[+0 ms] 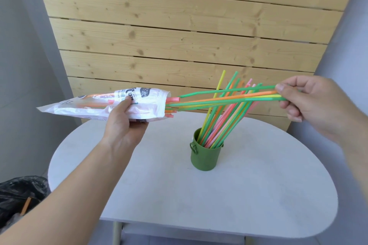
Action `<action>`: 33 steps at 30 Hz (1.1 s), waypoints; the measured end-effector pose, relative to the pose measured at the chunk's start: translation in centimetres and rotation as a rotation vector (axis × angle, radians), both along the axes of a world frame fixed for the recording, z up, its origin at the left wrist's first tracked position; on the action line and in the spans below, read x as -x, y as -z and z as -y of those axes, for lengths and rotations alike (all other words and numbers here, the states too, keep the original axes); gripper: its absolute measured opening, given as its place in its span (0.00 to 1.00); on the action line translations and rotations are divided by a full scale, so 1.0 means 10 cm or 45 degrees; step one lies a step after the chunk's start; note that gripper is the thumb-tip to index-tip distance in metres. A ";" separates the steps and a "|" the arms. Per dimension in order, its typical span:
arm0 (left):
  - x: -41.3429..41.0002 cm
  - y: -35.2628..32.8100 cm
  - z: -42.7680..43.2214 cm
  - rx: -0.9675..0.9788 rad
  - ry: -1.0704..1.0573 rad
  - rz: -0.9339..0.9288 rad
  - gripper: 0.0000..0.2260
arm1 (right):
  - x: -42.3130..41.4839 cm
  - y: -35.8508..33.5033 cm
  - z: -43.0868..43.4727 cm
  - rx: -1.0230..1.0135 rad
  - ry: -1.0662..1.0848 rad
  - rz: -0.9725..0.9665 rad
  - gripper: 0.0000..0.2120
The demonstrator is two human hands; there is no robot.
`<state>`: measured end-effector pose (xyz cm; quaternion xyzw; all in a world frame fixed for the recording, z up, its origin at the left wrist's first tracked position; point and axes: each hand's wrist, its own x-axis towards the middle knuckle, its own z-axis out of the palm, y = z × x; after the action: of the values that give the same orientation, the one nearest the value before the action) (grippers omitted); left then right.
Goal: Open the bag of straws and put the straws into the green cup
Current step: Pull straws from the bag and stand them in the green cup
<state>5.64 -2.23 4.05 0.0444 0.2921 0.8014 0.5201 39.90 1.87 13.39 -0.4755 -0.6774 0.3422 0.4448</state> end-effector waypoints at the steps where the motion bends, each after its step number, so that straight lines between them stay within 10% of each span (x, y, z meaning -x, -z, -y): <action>1: -0.01 0.01 0.00 0.001 0.006 -0.003 0.04 | -0.07 -0.01 -0.01 0.000 0.000 0.021 0.07; 33: -0.18 0.05 -0.01 0.032 0.069 -0.057 0.04 | -0.25 -0.25 -0.05 0.027 0.071 0.556 0.10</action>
<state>7.40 -2.11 3.54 0.0636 0.3125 0.7820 0.5355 42.43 2.41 15.92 -0.5615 -0.7407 0.2258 0.2918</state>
